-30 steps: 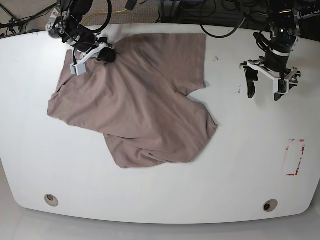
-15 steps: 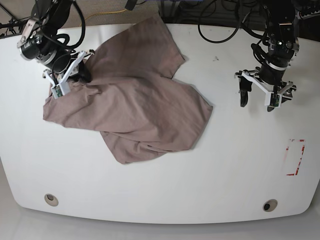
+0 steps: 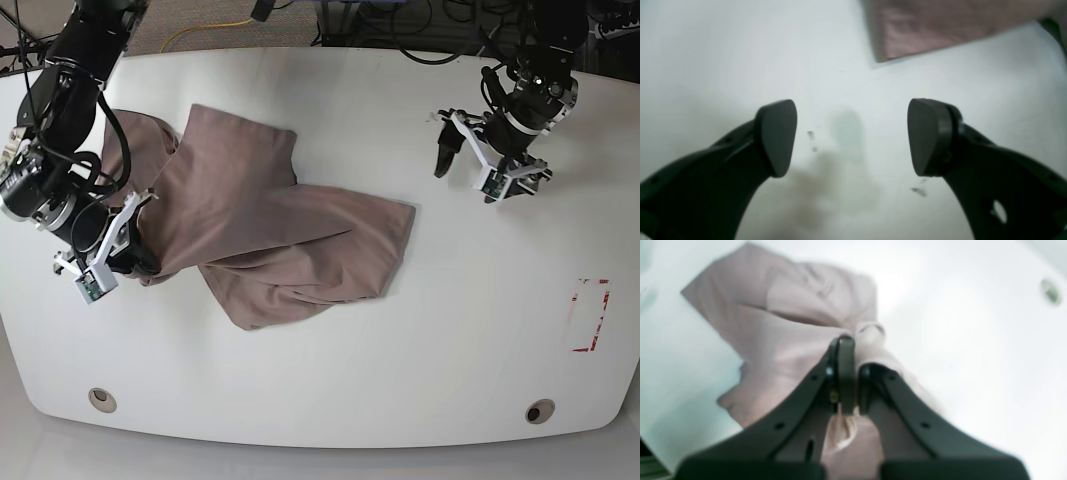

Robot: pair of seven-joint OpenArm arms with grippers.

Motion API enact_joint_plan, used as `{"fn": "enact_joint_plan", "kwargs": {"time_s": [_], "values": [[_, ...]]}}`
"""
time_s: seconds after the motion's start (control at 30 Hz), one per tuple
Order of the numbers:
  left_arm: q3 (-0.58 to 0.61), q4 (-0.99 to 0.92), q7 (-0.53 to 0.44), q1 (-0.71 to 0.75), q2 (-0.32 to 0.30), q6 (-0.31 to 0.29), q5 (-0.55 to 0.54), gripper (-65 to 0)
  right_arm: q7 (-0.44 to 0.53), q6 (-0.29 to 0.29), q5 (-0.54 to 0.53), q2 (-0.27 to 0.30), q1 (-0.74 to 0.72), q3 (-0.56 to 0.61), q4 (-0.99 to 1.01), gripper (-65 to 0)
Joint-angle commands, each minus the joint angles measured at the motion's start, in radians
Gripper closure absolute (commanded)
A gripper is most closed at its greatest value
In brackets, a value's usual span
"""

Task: Fold the T-shirt properly
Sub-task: 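Drag the grasped shirt edge with the right gripper away from the shirt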

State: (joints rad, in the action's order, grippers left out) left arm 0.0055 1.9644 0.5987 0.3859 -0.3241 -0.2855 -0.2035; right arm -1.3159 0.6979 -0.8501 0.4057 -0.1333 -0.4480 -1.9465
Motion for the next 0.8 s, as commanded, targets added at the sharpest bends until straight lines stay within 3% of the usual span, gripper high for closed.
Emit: {"fn": "enact_joint_plan", "kwargs": {"time_s": [0.0,0.2,0.43,0.53,0.77], "values": [[0.027,0.016,-0.018,-0.002,-0.014,0.006,-0.003,-48.5,0.020,0.000,-0.010,0.051,-0.061,0.022,-0.009,0.0],[0.101,-0.029,-0.018,-0.008,-0.007,-0.021,0.002,-48.5,0.020,0.000,-0.008,0.115,-0.171,0.104,-0.008,0.0],[0.144,-0.119,-0.026,-0.069,0.093,-0.093,0.178,-48.5,0.019,0.000,-0.011,0.193,-0.263,0.113,-0.008,0.0],[0.143,-0.168,-0.026,-0.118,0.150,-0.103,0.200,-48.5,0.016,0.000,-0.014,0.223,-0.306,0.114,-0.011,0.0],[0.146,-0.254,-0.027,-0.193,0.217,-0.105,0.201,-48.3,0.016,0.000,-0.013,0.282,-0.358,0.114,-0.011,0.0]]}}
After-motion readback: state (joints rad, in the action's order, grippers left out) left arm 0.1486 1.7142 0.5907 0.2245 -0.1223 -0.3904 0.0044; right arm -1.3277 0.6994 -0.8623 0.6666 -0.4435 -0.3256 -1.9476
